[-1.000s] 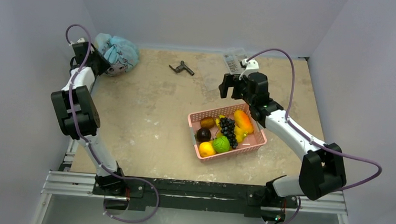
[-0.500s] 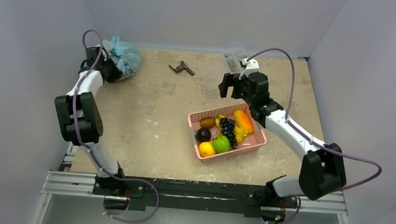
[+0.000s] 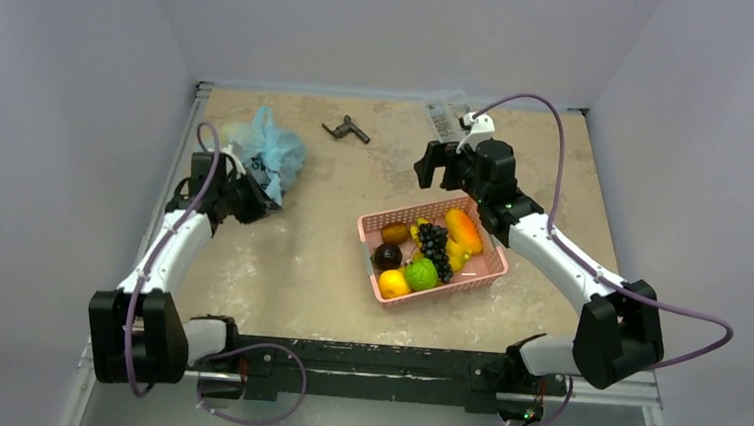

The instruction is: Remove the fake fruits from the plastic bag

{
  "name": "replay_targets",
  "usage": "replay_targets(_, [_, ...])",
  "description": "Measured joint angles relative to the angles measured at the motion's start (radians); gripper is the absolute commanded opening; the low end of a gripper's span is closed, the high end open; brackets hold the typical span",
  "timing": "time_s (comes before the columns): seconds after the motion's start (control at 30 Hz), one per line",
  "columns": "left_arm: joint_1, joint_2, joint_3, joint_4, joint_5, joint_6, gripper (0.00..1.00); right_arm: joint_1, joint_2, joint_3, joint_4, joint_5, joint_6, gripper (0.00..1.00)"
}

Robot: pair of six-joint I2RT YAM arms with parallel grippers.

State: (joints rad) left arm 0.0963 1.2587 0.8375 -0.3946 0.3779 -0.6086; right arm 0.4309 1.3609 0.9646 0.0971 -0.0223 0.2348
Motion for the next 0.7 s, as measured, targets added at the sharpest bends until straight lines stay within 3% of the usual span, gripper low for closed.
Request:
replay_targets(0.1, [-0.082, -0.121, -0.095, -0.050, 0.041, -0.017, 0.00, 0.000, 0.000, 0.000, -0.008, -0.027, 0.018, 0.99])
replay_targets(0.3, [-0.255, -0.335, -0.146, -0.135, 0.084, -0.053, 0.01, 0.026, 0.000, 0.000, -0.010, -0.071, 0.060, 0.99])
replay_targets(0.53, [-0.292, -0.578, -0.184, -0.247, 0.116, -0.079, 0.54, 0.173, 0.047, 0.052, -0.051, -0.055, 0.064, 0.99])
replay_targets(0.7, [-0.294, -0.689, -0.134, -0.380, 0.112, -0.051, 0.69, 0.301, 0.116, 0.122, -0.066, -0.039, 0.084, 0.99])
